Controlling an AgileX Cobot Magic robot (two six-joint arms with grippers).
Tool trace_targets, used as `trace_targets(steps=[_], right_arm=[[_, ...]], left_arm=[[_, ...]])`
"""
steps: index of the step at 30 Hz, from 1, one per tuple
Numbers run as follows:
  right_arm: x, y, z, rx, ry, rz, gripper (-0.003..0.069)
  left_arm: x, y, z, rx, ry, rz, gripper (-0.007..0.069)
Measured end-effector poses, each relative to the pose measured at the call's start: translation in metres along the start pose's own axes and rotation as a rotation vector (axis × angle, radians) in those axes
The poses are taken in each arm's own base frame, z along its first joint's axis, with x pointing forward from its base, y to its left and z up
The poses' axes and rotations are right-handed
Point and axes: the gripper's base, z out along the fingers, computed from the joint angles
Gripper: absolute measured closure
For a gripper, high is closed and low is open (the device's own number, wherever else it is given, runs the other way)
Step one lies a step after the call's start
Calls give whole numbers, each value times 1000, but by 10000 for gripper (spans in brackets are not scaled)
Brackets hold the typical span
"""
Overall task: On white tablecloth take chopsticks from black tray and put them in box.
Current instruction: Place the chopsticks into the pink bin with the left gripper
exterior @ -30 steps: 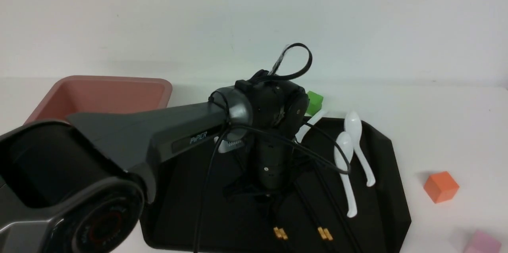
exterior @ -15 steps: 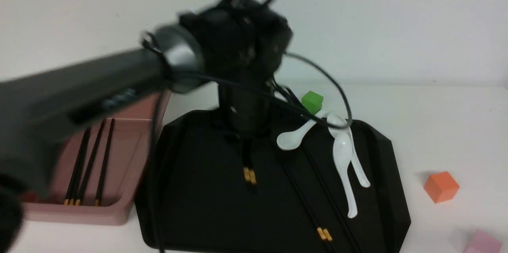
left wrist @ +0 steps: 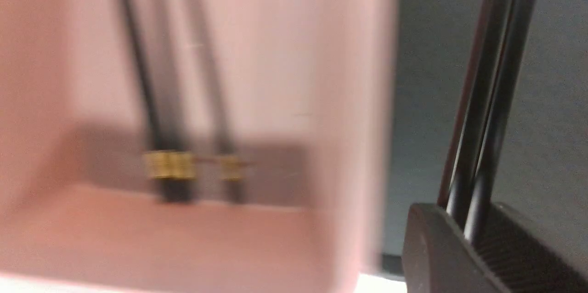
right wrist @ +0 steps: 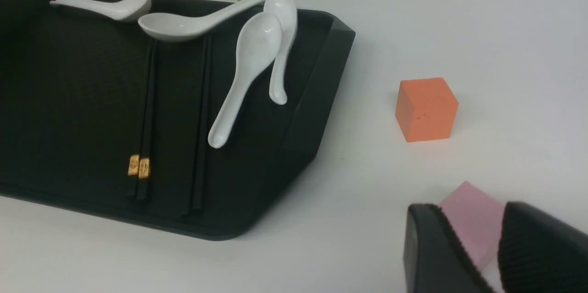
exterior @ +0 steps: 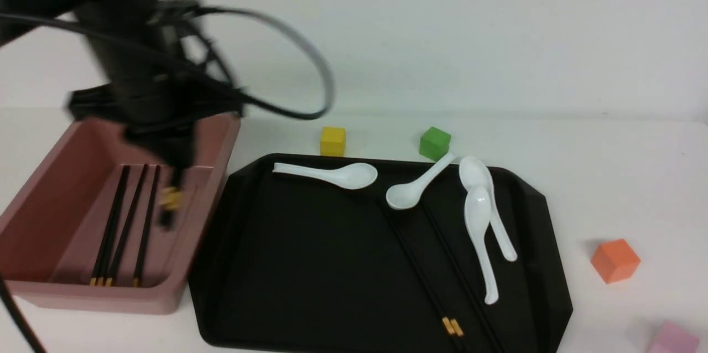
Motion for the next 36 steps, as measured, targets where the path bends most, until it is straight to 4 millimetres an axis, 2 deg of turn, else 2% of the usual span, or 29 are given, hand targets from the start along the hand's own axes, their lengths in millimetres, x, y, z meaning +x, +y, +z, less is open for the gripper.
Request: trace_targets(steps=[5,7,8,11,15,20,24,27,31,32,34,35,36], right_arm=[[0,0,0,0,0,0,417],[0,0,0,0,0,0,417],[0,0,0,0,0,0,417],[0,0,0,0,0,0,417],[0,0,0,0,0,0,417],[0,0,0,0,0,0,417],[0,0,0,0,0,0,417],[0,0,0,0,0,0,417],[0,0,0,0,0,0,417],[0,0,0,0,0,0,417],[0,0,0,0,0,0,417],[0,0,0,0,0,0,417],[0,0,0,0,0,0,417]], left_arm=[[-11,34,26,-98,46,14,515],[-14,39,37,-123,67,32,515],[-15,40,40,-128,73,42,515],[-20,42,70,-149,124,97,515],[-20,39,100,-157,181,117,497],[-19,39,114,-164,221,122,435],[-20,39,110,-164,217,119,394],[-22,39,101,-157,192,113,412],[-19,39,70,-121,131,76,512],[-15,40,58,-103,112,65,564],[-7,42,40,-81,86,54,622],[-5,42,38,-76,85,52,633],[8,45,22,-61,69,44,637]])
